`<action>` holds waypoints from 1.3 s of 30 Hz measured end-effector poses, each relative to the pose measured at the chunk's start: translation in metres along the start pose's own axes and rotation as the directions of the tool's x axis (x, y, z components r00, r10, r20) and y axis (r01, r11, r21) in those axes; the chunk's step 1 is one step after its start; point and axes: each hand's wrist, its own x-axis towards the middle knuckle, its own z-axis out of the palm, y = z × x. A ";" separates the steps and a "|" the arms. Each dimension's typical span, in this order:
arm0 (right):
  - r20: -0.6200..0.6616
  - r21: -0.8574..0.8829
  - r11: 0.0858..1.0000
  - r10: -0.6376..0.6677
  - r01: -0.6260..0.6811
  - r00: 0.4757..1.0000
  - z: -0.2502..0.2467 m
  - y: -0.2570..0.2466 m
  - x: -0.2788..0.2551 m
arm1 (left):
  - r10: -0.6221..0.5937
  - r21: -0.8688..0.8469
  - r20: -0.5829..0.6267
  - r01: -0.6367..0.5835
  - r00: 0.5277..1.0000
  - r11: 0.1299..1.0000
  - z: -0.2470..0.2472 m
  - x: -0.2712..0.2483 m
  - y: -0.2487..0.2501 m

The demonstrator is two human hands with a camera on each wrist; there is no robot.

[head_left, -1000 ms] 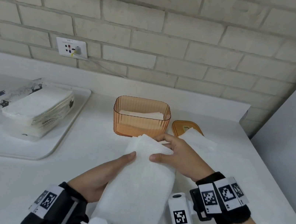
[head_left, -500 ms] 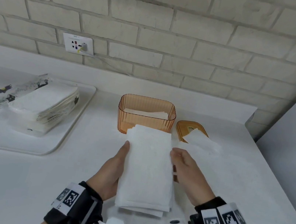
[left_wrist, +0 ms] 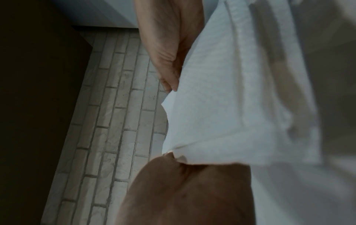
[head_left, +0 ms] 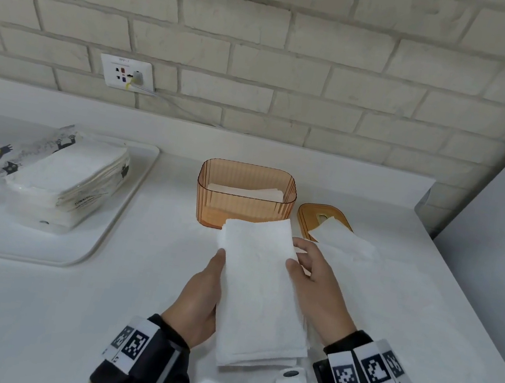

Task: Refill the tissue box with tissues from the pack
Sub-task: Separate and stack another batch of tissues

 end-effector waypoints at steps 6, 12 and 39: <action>-0.137 0.019 0.995 -0.099 0.103 0.986 -0.001 -0.004 0.009 | 0.030 0.026 -0.054 -0.029 0.998 0.999 0.005 -0.004 0.002; -0.195 -0.002 0.985 -0.168 0.171 0.966 -0.003 -0.009 0.019 | 0.044 0.033 -0.057 -0.042 0.997 0.999 0.010 -0.008 0.003; -0.194 0.051 0.987 -0.138 0.150 0.971 -0.006 0.000 0.029 | 0.188 0.030 0.051 -0.190 0.981 0.981 0.019 -0.016 -0.001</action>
